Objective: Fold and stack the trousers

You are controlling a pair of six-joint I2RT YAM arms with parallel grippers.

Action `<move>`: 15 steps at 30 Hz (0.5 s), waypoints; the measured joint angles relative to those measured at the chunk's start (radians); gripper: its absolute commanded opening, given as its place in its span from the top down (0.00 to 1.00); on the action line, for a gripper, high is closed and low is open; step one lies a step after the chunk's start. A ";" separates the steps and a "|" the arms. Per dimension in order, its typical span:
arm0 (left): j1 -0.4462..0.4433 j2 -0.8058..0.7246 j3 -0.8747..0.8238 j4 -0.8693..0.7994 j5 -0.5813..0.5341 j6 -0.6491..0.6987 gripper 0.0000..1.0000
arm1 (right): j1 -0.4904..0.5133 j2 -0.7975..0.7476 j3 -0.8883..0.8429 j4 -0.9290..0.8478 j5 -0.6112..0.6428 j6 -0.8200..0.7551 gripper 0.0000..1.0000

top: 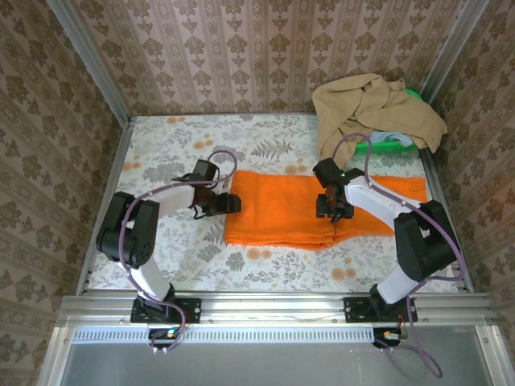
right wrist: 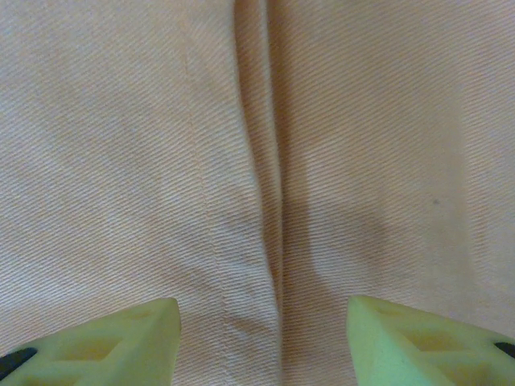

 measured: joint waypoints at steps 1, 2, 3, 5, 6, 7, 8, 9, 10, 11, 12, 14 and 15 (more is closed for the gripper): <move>0.009 0.001 0.000 0.001 0.017 -0.003 0.41 | -0.002 0.000 -0.006 0.006 -0.010 0.000 0.41; 0.009 0.002 0.000 0.002 0.023 -0.003 0.43 | -0.004 0.000 -0.011 0.010 -0.019 0.000 0.41; 0.011 0.006 0.000 0.002 0.023 -0.003 0.44 | -0.005 0.000 -0.015 0.014 -0.024 -0.001 0.42; 0.019 0.010 0.000 0.005 0.034 -0.008 0.54 | -0.008 0.000 -0.026 0.023 -0.034 -0.002 0.41; 0.023 0.012 -0.002 0.008 0.036 -0.010 0.59 | -0.011 0.000 -0.031 0.026 -0.039 -0.003 0.41; 0.028 0.012 -0.010 0.017 0.038 -0.012 0.64 | -0.014 0.000 -0.037 0.032 -0.044 -0.003 0.41; 0.034 0.012 -0.018 0.027 0.040 -0.014 0.66 | -0.018 0.000 -0.043 0.035 -0.047 -0.003 0.41; 0.038 0.012 -0.026 0.038 0.043 -0.018 0.67 | -0.021 0.000 -0.047 0.037 -0.047 -0.003 0.42; 0.042 0.011 -0.035 0.052 0.047 -0.019 0.68 | -0.027 0.000 -0.051 0.038 -0.051 -0.003 0.41; 0.044 0.006 -0.045 0.066 0.054 -0.021 0.67 | -0.032 0.000 -0.055 0.039 -0.053 -0.003 0.41; 0.044 0.002 -0.056 0.083 0.057 -0.022 0.65 | -0.036 0.000 -0.057 0.040 -0.056 -0.003 0.41; 0.043 -0.011 -0.081 0.125 0.074 -0.027 0.60 | -0.043 0.000 -0.058 0.044 -0.066 -0.003 0.42; 0.043 -0.017 -0.093 0.145 0.084 -0.031 0.58 | -0.043 0.000 -0.058 0.047 -0.070 -0.003 0.42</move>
